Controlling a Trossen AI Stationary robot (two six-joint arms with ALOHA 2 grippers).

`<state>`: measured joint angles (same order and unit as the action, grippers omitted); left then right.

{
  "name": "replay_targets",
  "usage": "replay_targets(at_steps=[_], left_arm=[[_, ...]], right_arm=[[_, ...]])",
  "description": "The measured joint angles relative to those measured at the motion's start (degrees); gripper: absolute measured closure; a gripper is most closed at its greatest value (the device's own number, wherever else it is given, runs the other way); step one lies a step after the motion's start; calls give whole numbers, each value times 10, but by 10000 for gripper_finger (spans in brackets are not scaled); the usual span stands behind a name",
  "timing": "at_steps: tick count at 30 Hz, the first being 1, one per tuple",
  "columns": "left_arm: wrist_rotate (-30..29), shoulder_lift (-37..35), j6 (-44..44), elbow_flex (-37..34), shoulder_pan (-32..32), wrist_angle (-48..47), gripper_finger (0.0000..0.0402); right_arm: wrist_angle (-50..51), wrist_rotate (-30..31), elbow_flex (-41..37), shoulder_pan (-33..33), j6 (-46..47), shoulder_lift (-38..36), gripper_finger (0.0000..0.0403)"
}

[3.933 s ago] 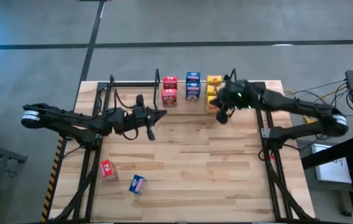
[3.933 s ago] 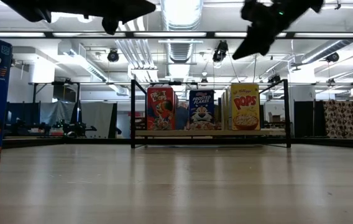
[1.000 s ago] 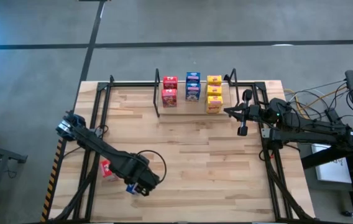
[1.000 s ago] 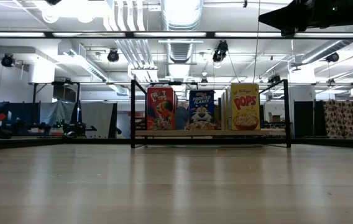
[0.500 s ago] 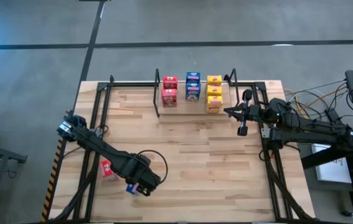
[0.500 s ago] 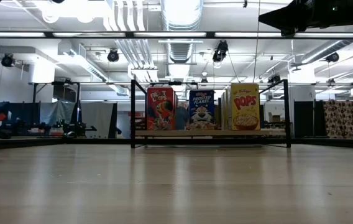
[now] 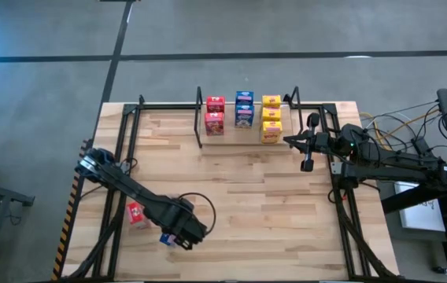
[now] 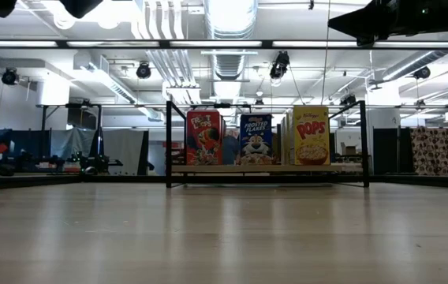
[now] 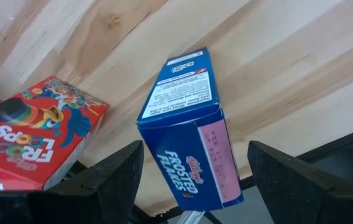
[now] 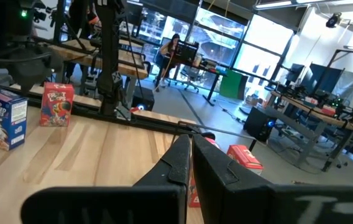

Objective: Stack cereal on shelf
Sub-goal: Put the blue cereal box on the shelf aligned with the other blue cereal boxes

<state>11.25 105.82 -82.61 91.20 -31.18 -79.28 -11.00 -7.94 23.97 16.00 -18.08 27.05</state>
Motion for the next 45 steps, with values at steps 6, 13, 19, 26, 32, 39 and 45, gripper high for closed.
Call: replay_targets(at_steps=[6,13,19,26,32,39,45], left_arm=[[0,8,25,0,0,0,133],[-7,16,38,-1,0,0,165],[-8,26,76,-2,2,0,198],[-13,26,139,-2,2,1,230],[-8,25,214,-2,3,1,232],[7,18,266,-1,6,-14,232],[7,5,315,-1,26,-20,232]], right_arm=[[0,0,0,0,0,0,394],[0,0,0,0,-5,0,394],[0,0,0,0,-6,0,394],[5,0,0,0,-4,0,394],[15,0,0,0,18,0,394],[18,-70,0,0,53,0,394],[31,-90,-2,-1,86,0,394]])
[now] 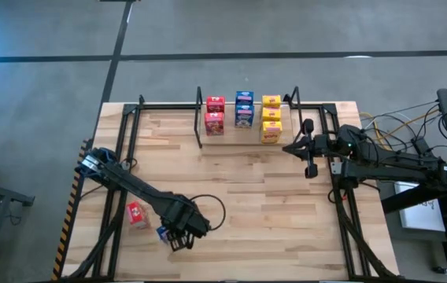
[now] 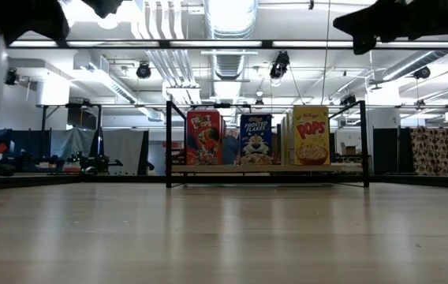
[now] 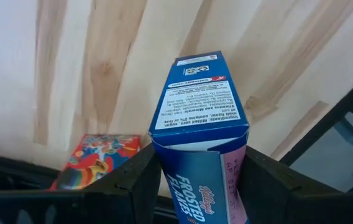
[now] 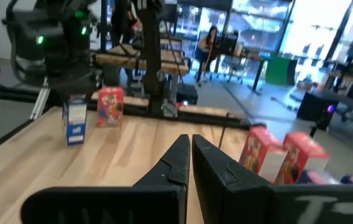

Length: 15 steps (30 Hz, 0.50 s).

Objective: Stack cereal on shelf
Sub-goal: Put the blue cereal box on the shelf aligned with the other blue cereal boxes

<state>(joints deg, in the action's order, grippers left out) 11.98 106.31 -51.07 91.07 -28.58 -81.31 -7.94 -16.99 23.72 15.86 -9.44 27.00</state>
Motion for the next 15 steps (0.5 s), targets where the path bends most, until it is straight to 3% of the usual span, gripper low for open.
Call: replay_targets(at_steps=[4,7,15], left_arm=[[-7,-12,50,7,25,0,232],[-48,-13,112,39,44,3,232],[-229,14,337,210,108,18,233]], right_arm=[[28,0,-1,0,10,-2,394],[46,0,-1,0,21,-7,394],[105,-1,-1,-11,57,-32,394]])
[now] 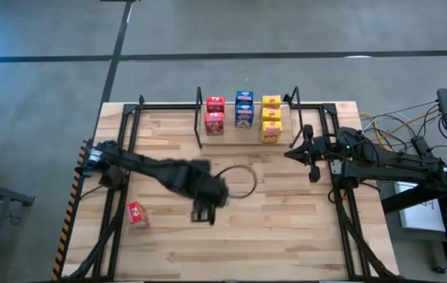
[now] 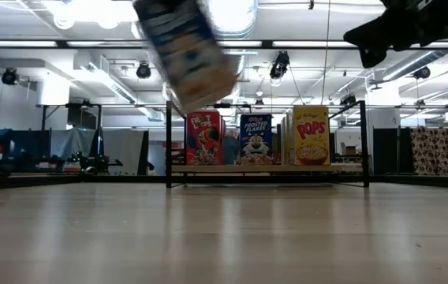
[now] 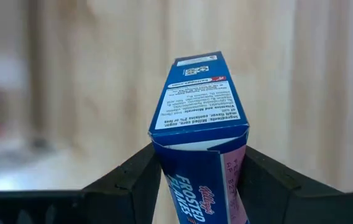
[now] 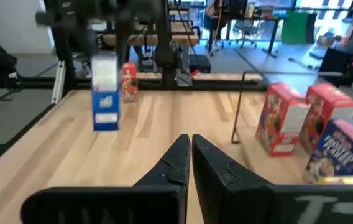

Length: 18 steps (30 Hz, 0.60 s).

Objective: Stack cereal on shelf
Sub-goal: Put the blue cereal box on the shelf aligned with the other blue cereal boxes

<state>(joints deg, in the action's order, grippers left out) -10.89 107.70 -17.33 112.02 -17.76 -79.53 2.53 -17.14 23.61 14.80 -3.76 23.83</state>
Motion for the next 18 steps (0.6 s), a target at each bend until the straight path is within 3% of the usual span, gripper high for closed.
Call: replay_targets(at_steps=[5,10,14,18], left_arm=[[-80,41,149,127,48,5,233],[-92,104,280,229,101,-2,233],[-97,115,373,199,143,18,233],[-116,130,394,190,183,31,233]], right_arm=[[26,0,0,-12,9,-19,394],[36,0,0,-26,17,-41,394],[45,0,-1,-36,18,-54,394],[47,1,-1,-38,18,-61,394]])
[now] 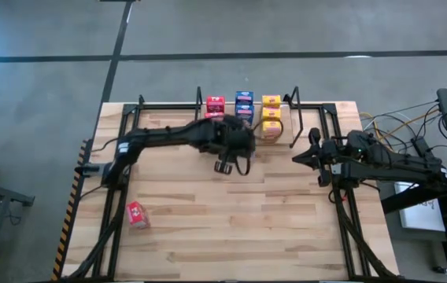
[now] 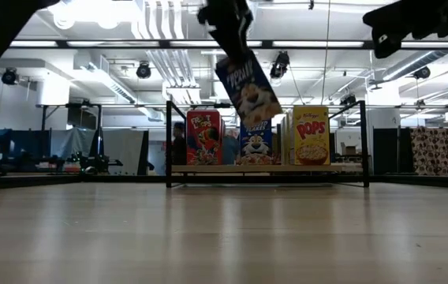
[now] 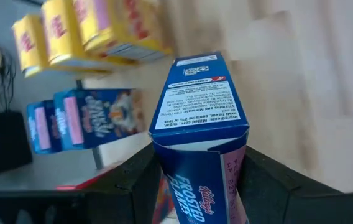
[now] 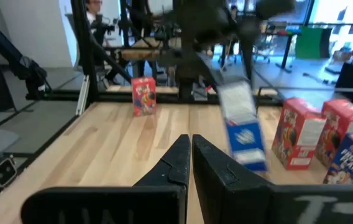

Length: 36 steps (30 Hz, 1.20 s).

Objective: Stack cereal on shelf
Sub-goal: Put the blue cereal box on the shelf aligned with the other blue cereal boxes

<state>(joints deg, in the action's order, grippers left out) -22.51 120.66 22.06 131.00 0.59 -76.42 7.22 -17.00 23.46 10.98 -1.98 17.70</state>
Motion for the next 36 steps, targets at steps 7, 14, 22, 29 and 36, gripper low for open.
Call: replay_targets(at_steps=[7,14,22,29,36], left_arm=[[-1,18,15,1,51,38,233],[27,18,0,-10,83,70,233],[50,45,-12,-13,95,74,233],[20,67,-9,-13,96,76,233],[7,72,-9,-13,104,79,232]], right_arm=[[-2,0,0,0,-1,-5,394],[2,0,0,0,0,-4,394],[2,0,0,0,1,-4,394],[2,0,0,0,5,-4,394],[2,0,0,0,5,-4,394]])
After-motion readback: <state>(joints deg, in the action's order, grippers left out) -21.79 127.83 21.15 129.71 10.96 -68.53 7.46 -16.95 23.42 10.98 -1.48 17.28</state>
